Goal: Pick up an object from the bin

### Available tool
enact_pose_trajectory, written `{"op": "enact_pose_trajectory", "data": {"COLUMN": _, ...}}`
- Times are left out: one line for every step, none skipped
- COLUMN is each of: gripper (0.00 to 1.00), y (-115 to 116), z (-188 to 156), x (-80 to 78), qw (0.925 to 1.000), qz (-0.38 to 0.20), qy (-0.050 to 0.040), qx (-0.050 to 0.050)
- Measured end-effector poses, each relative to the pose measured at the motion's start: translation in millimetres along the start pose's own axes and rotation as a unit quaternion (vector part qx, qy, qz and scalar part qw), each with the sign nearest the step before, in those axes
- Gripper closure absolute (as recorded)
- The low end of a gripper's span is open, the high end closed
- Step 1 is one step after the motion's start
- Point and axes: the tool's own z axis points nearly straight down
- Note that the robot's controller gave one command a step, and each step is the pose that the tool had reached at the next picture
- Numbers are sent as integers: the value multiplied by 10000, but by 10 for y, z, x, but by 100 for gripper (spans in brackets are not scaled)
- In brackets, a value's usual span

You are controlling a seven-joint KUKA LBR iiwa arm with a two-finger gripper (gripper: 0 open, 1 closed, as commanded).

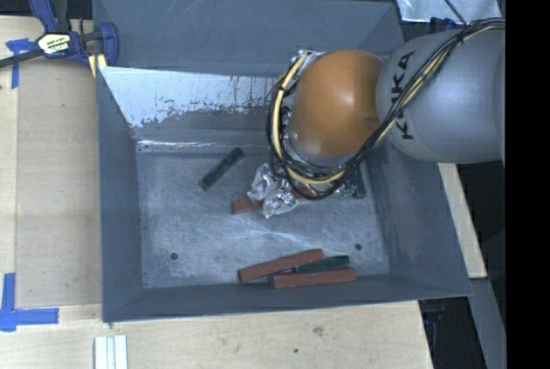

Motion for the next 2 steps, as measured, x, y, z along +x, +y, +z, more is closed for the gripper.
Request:
{"op": "enact_pose_trajectory", "data": {"gripper": 100, "y": 16, "z": -458, "x": -22, "qw": 10000, "qz": -29, "qy": 71, "qx": -20}}
{"op": "enact_pose_trajectory", "data": {"gripper": 100, "y": 55, "z": -1139, "x": -35, "qw": 10000, "qz": -28, "qy": 60, "qx": -13}}
